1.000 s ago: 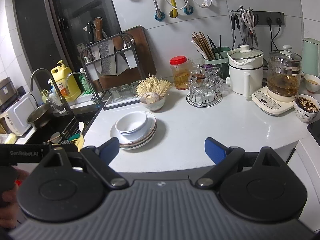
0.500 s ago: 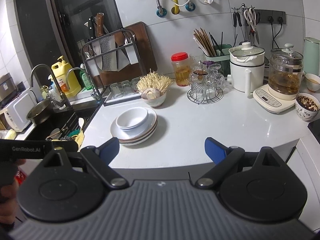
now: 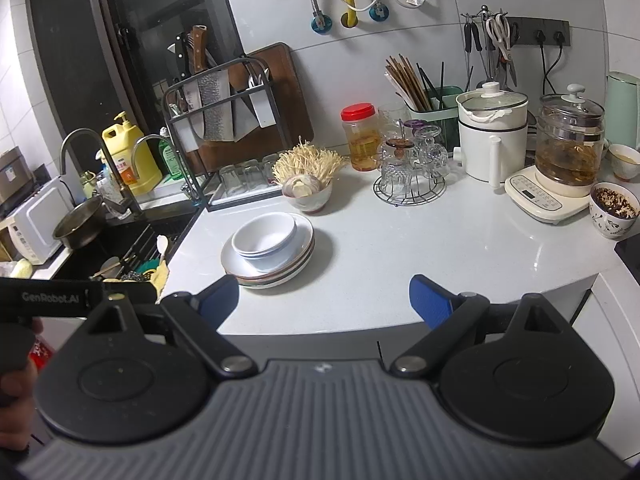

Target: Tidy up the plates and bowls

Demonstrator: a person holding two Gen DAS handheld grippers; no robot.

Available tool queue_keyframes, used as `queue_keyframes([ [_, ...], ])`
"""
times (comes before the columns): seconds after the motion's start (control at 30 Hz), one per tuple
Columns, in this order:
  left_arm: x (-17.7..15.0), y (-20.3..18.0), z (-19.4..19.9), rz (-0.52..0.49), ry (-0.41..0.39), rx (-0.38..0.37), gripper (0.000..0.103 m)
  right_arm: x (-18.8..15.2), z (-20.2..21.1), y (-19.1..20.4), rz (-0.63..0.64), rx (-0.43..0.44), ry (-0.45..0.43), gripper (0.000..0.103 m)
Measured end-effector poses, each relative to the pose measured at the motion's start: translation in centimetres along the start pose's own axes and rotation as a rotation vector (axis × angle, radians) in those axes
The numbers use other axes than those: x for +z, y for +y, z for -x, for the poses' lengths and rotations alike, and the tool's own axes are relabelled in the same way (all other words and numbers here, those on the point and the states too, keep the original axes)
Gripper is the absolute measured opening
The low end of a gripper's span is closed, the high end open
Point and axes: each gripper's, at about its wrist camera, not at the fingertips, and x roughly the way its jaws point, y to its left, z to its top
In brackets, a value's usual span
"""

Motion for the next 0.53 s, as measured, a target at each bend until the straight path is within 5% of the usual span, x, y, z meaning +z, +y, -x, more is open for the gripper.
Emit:
queue_keyframes([
  [0.53,-0.12,-0.37,0.29,-0.003,-0.001,-0.014,0.098,-0.01,0.14,-0.05,-0.001,-0.001,-0.001,0.093],
])
